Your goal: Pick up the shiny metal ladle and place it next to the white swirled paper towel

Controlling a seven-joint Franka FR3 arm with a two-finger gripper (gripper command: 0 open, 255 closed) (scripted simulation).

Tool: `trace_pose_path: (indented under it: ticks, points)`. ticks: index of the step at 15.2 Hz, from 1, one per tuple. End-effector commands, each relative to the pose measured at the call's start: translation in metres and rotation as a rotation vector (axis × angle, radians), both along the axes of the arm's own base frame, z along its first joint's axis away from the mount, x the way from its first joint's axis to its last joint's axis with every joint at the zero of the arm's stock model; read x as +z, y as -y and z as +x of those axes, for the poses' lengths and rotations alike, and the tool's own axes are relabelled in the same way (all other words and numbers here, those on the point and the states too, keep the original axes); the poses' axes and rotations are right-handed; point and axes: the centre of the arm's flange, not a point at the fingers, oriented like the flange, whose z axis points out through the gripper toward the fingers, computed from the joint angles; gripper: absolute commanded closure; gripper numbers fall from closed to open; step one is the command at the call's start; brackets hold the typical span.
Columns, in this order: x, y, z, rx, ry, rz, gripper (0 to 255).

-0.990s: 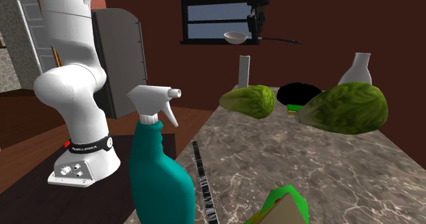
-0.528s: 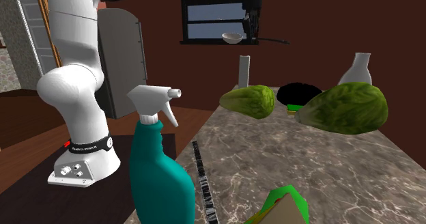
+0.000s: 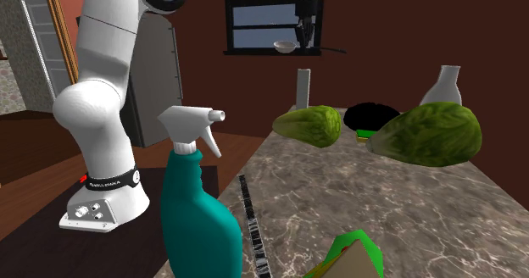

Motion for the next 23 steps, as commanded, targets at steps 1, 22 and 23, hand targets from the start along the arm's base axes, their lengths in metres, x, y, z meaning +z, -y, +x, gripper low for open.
trace_pose_path:
  ticks: [1,22,23]
  points:
    - [-0.001,-0.025,0.003,-0.002,0.0,0.0,255]
    - [-0.101,-0.053,0.005,-0.002,0.0,0.0,255]
    - [-0.107,-0.053,0.005,-0.002,0.0,0.0,255]
